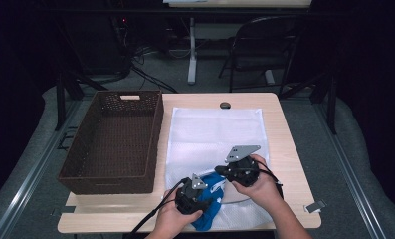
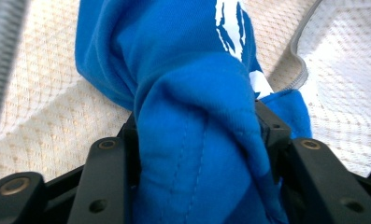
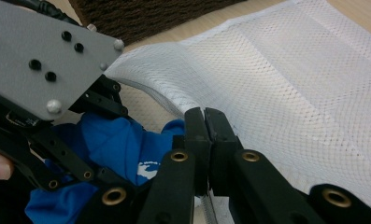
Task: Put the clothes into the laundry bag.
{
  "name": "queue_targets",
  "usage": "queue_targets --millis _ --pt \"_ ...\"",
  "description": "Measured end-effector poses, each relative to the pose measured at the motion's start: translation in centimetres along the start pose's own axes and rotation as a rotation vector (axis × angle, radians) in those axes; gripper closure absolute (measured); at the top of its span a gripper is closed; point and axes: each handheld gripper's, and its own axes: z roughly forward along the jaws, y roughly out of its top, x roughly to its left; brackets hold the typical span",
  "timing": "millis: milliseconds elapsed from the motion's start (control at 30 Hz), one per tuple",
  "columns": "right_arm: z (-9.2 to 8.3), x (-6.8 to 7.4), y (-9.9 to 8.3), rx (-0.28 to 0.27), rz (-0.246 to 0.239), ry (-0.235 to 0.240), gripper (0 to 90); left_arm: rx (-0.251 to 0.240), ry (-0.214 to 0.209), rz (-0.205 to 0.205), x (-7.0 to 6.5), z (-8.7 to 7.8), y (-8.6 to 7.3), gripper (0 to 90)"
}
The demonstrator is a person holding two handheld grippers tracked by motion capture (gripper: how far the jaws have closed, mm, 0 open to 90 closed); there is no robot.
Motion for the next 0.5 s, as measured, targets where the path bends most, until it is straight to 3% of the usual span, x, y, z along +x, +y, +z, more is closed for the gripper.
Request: queue_targets --millis 200,367,500 --pt "-0.02 0.06 -0.01 0.000 0.002 0.000 89.1 -0.001 0.013 -0.012 0.17 0.13 -0.05 45.0" --pt "-0.04 0.06 -0.04 0.000 0.007 0.000 89.1 0.004 -0.015 -0.027 0.51 0.19 -0.06 43.0" --pt "0.00 0.08 -0.03 0.001 0.004 0.000 89.1 -0.008 -0.007 -0.035 0.49 0.10 0.06 34.9"
